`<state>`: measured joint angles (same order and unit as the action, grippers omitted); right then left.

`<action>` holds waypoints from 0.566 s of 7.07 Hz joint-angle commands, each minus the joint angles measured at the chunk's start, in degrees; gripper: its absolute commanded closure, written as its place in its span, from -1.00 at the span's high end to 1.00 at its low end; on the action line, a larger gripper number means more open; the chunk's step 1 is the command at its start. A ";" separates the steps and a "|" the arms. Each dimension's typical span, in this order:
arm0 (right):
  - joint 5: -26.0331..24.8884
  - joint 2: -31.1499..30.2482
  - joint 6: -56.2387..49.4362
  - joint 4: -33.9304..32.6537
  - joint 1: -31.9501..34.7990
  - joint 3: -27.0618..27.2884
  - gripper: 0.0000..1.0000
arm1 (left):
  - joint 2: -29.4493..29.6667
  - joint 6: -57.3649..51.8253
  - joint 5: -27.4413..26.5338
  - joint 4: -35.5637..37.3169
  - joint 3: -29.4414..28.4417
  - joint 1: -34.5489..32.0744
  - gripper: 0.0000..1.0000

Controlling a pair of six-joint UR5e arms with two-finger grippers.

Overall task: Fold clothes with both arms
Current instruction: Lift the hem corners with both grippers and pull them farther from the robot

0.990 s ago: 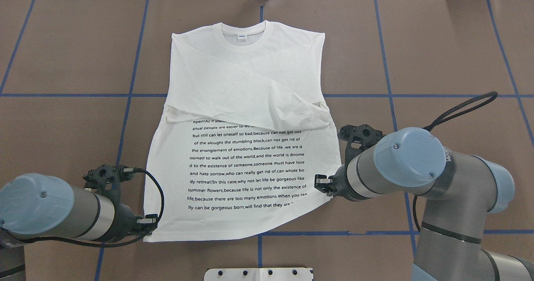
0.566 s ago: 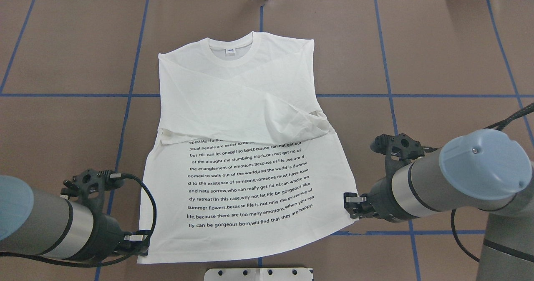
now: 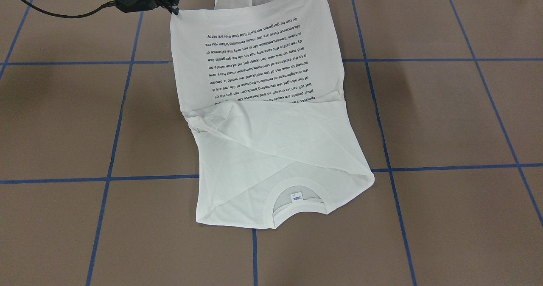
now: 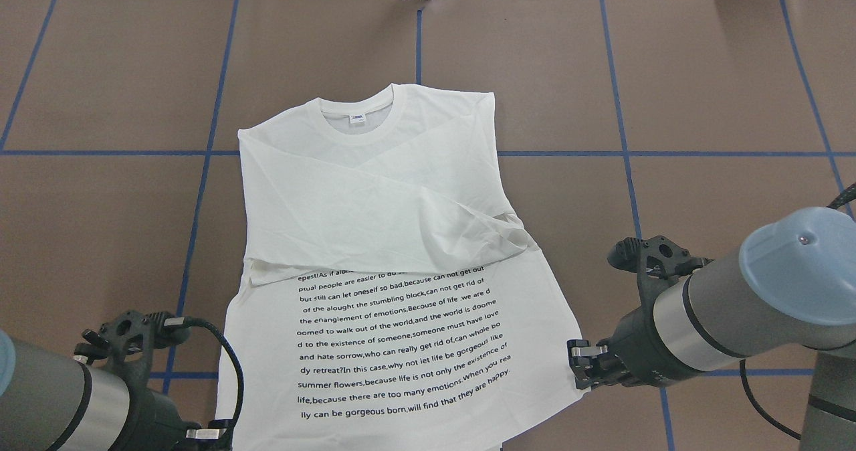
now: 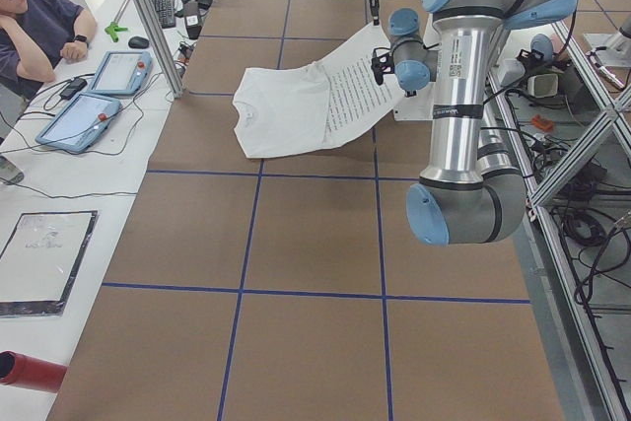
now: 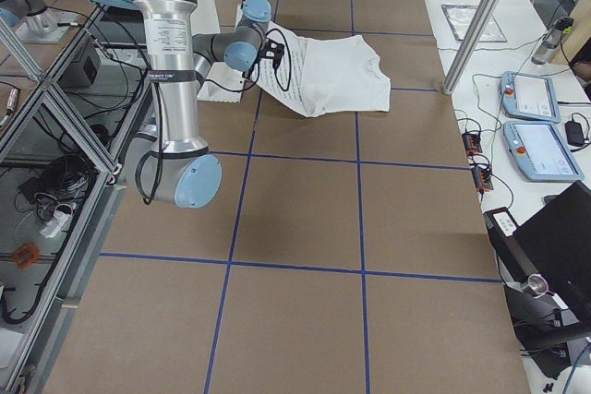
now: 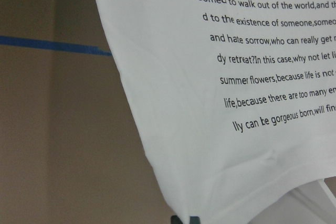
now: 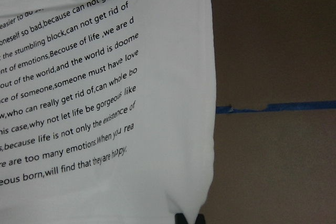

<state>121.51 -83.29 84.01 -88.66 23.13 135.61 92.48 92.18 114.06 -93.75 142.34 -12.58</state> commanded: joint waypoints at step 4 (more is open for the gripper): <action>1.70 9.10 -6.65 0.15 13.67 -9.92 -1.00 | 2.61 -9.19 5.79 2.44 -5.11 -18.13 -1.00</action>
<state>122.62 -75.30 78.90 -88.64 33.15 127.58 93.96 85.88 116.73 -91.45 139.79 -24.95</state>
